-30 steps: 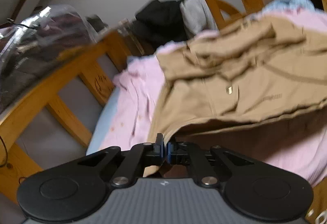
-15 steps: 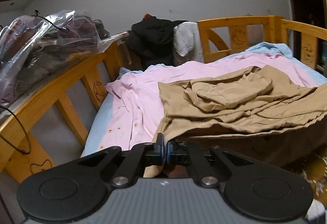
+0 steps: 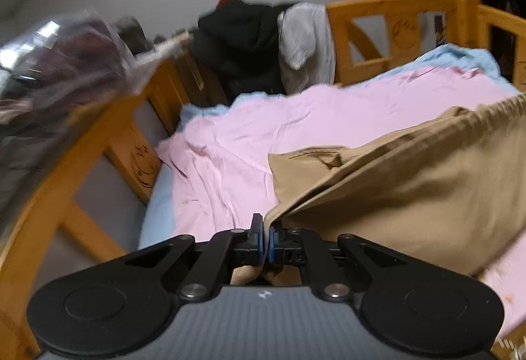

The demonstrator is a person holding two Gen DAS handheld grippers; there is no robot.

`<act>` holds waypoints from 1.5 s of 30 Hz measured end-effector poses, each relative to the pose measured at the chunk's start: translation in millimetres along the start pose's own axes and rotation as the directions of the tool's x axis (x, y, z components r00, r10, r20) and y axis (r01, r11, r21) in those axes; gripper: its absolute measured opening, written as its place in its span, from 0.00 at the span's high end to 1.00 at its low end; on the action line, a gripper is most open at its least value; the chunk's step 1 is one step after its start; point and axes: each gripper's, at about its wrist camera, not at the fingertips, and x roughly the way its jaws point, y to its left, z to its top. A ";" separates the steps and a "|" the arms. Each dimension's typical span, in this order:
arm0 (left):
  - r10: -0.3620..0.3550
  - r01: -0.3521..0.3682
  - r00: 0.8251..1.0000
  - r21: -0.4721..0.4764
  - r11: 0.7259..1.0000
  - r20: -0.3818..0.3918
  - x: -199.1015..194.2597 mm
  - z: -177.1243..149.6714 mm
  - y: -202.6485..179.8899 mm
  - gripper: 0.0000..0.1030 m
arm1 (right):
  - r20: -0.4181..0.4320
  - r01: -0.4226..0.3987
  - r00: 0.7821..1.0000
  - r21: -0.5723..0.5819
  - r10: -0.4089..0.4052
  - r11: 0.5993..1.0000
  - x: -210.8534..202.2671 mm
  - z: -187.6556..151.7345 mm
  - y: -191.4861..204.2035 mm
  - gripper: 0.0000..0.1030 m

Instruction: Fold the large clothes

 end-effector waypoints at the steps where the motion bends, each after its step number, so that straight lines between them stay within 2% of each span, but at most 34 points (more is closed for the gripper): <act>1: -0.001 0.001 1.000 -0.004 1.000 -0.024 19.9 5.8 -0.6 0.97 | -0.012 -0.009 1.000 0.012 0.010 1.000 18.4 5.0 -4.6 0.89; 3: 0.001 -0.002 0.997 -0.017 1.000 -0.083 60.5 12.2 -2.7 0.97 | -0.040 -0.017 0.999 0.027 0.018 0.999 50.3 10.6 -7.0 0.89; 7: -0.013 -0.002 0.977 -0.067 0.998 -0.211 129.8 8.2 -8.6 0.97 | -0.091 -0.027 0.995 0.049 0.031 0.998 106.7 8.8 -3.8 0.89; 9: -0.032 0.006 0.970 -0.106 0.994 -0.242 147.4 2.8 -8.8 0.97 | -0.102 -0.029 0.994 0.101 0.040 0.994 123.3 3.6 -5.6 0.76; 11: -0.065 0.028 0.968 -0.152 0.988 -0.241 151.8 -2.6 -5.0 0.97 | -0.079 -0.023 0.996 0.187 0.039 0.982 124.6 -6.0 -12.2 0.68; 13: -0.097 0.055 0.971 -0.189 0.980 -0.219 146.3 -6.6 2.2 0.92 | -0.029 -0.032 0.999 0.314 0.043 0.949 114.4 -18.4 -25.6 0.57; 14: -0.111 0.068 0.972 -0.204 0.977 -0.206 142.8 -7.4 6.6 0.77 | -0.004 -0.031 0.999 0.379 0.036 0.925 107.3 -26.0 -32.0 0.40; 15: -0.120 0.076 0.975 -0.226 0.971 -0.188 137.0 -10.2 12.5 0.39 | 0.029 -0.033 0.999 0.467 0.022 0.884 96.4 -37.6 -39.3 0.24; 17: -0.099 0.061 0.986 -0.273 0.960 -0.130 122.1 -14.7 26.1 0.08 | 0.070 -0.046 0.998 0.591 0.005 0.805 77.9 -59.6 -48.5 0.19; 18: -0.085 0.054 0.992 -0.300 0.952 -0.091 110.5 -21.9 32.2 0.09 | 0.079 -0.048 0.997 0.652 -0.004 0.757 68.0 -72.7 -50.3 0.19; 20: -0.107 0.075 0.991 -0.332 0.940 -0.080 96.0 -32.9 42.4 0.09 | 0.077 -0.055 0.997 0.741 -0.002 0.669 57.5 -94.7 -52.5 0.18; 22: -0.104 0.062 0.991 -0.383 0.922 -0.089 82.8 -52.6 49.5 0.09 | 0.062 -0.048 0.998 0.810 -0.004 0.585 44.8 -119.5 -43.8 0.18; 25: -0.123 0.061 0.985 -0.428 0.902 -0.120 71.8 -77.8 55.7 0.18 | 0.047 -0.049 0.999 0.868 0.016 0.493 38.2 -148.4 -27.5 0.23; 26: -0.133 0.062 0.982 -0.443 0.894 -0.131 70.0 -85.0 57.0 0.24 | 0.050 -0.053 0.999 0.880 0.019 0.472 36.5 -154.5 -22.2 0.31; 27: -0.146 0.066 0.979 -0.457 0.887 -0.141 69.1 -92.3 58.3 0.34 | 0.048 -0.052 0.999 0.893 0.020 0.447 36.4 -160.4 -17.4 0.46; 28: -0.161 0.072 0.975 -0.471 0.879 -0.150 69.1 -98.9 58.7 0.39 | 0.043 -0.049 0.999 0.908 0.025 0.417 37.2 -166.3 -14.0 0.56; 29: -0.172 0.076 0.973 -0.488 0.870 -0.155 69.3 -104.1 58.5 0.46 | 0.046 -0.055 0.998 0.918 0.034 0.394 38.6 -170.1 -12.9 0.72; 30: -0.182 0.080 0.971 -0.503 0.860 -0.156 70.6 -108.6 58.6 0.51 | 0.054 -0.067 0.998 0.926 0.045 0.371 40.5 -173.7 -12.4 0.84; 31: -0.194 0.089 0.969 -0.516 0.852 -0.154 72.7 -111.0 58.5 0.53 | 0.061 -0.073 0.997 0.924 0.045 0.375 41.1 -172.3 -12.0 0.90; 34: -0.184 0.075 0.971 -0.540 0.838 -0.151 80.5 -114.2 55.8 0.55 | 0.050 -0.029 0.998 0.884 -0.033 0.467 35.7 -158.0 -7.9 0.91; 37: -0.168 0.060 0.973 -0.534 0.843 -0.156 84.1 -114.5 54.3 0.54 | 0.012 0.013 0.999 0.858 -0.046 0.513 40.4 -154.2 0.4 0.91; 41: -0.137 0.033 0.979 -0.543 0.839 -0.152 74.2 -117.2 57.3 0.40 | -0.018 0.028 1.000 0.878 -0.026 0.478 40.9 -163.6 2.2 0.89; 43: -0.125 0.023 0.982 -0.561 0.827 -0.144 63.7 -122.0 59.1 0.34 | -0.024 0.043 0.999 0.877 -0.045 0.478 33.0 -162.6 3.4 0.82; 45: -0.110 0.012 0.985 -0.586 0.810 -0.131 50.2 -128.0 58.3 0.21 | -0.031 0.055 0.998 0.891 -0.061 0.451 22.9 -163.2 3.4 0.67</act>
